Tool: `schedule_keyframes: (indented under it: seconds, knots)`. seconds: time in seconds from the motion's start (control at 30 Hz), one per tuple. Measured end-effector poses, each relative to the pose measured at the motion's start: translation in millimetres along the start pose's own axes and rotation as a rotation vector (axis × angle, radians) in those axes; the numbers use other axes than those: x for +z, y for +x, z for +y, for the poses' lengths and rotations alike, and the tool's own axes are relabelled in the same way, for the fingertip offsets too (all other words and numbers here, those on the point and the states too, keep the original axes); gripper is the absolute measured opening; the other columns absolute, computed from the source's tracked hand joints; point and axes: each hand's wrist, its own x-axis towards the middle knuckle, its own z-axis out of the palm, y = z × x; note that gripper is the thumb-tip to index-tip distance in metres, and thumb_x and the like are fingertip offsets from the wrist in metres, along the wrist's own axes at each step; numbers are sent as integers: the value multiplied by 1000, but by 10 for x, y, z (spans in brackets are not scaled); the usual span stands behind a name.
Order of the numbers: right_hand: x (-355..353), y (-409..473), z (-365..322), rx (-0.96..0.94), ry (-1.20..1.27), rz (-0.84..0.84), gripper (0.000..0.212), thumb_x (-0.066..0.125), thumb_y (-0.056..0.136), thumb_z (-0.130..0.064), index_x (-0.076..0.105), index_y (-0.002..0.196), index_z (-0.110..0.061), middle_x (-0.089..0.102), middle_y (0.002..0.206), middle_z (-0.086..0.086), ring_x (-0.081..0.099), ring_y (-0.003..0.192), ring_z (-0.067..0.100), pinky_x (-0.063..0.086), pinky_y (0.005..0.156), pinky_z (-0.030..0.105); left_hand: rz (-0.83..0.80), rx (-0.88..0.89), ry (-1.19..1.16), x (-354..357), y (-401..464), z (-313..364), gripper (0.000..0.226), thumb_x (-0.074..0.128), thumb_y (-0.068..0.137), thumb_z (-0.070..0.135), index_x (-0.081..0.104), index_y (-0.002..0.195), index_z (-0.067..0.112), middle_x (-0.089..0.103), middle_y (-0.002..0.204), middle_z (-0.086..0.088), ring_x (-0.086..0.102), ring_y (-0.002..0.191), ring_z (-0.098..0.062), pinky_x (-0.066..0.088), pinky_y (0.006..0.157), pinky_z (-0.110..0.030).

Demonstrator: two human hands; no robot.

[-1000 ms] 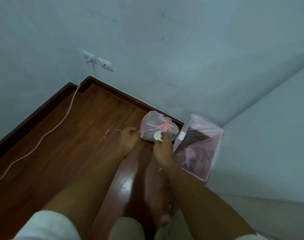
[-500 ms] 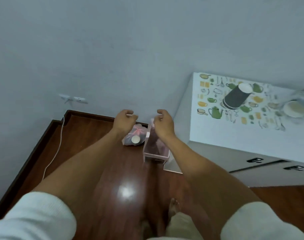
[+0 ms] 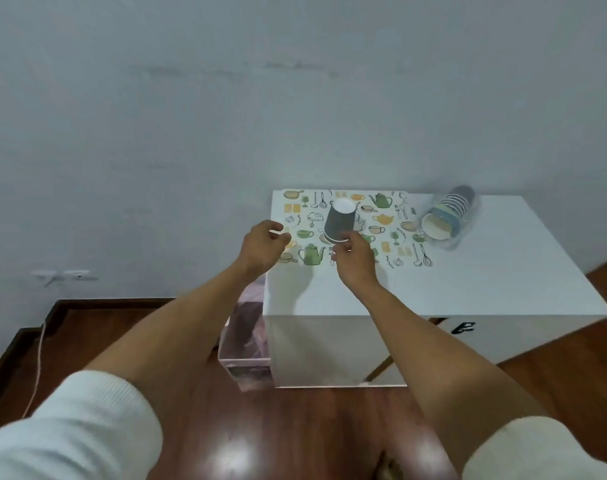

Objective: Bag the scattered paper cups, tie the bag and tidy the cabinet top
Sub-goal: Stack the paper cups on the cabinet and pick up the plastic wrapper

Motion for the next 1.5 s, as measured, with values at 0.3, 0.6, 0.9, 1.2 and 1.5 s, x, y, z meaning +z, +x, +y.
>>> schedule_keyframes:
  seconds: [0.3, 0.6, 0.9, 1.2, 1.5]
  knots:
    - [-1258, 737, 329, -87, -44, -68, 30, 47, 95, -11, 61, 120, -21, 66, 93, -3, 71, 89, 26, 57, 73, 45, 94, 45, 123, 1182, -31, 799, 18, 60, 91, 27, 69, 102, 16, 75, 83, 1, 71, 82, -15, 46, 63, -23]
    - [-2267, 1209, 539, -134, -38, -54, 30, 47, 97, -8, 63, 121, -16, 68, 89, 2, 71, 85, 29, 59, 79, 45, 3, 67, 75, 2268, 166, 1358, 7, 61, 94, 20, 67, 97, 16, 74, 83, -1, 73, 68, -11, 58, 69, -30]
    - [-2802, 1668, 757, -144, -166, 115, 35, 46, 94, 1, 64, 119, -14, 59, 119, 6, 59, 107, 24, 43, 85, 23, -91, 17, -50, 2953, 580, 1547, 40, 64, 91, 29, 53, 128, 20, 75, 87, -3, 75, 76, -14, 56, 71, -30]
    - [-3042, 2193, 962, -129, -749, -163, 80, 54, 92, -7, 19, 159, -34, 10, 168, -1, 11, 152, 30, 28, 115, 52, -81, -183, -336, 3404, 896, 1835, 65, 86, 73, 20, 50, 127, 15, 73, 99, -20, 67, 61, -17, 54, 57, -29]
    - [-2948, 2249, 1001, -334, -1037, -66, 68, 72, 71, -31, 44, 133, -22, 40, 127, 9, 41, 120, 34, 30, 95, 41, 79, -122, -202, 3154, 1077, 1863, 51, 66, 80, 19, 54, 130, 21, 62, 106, -4, 63, 92, -22, 54, 77, -34]
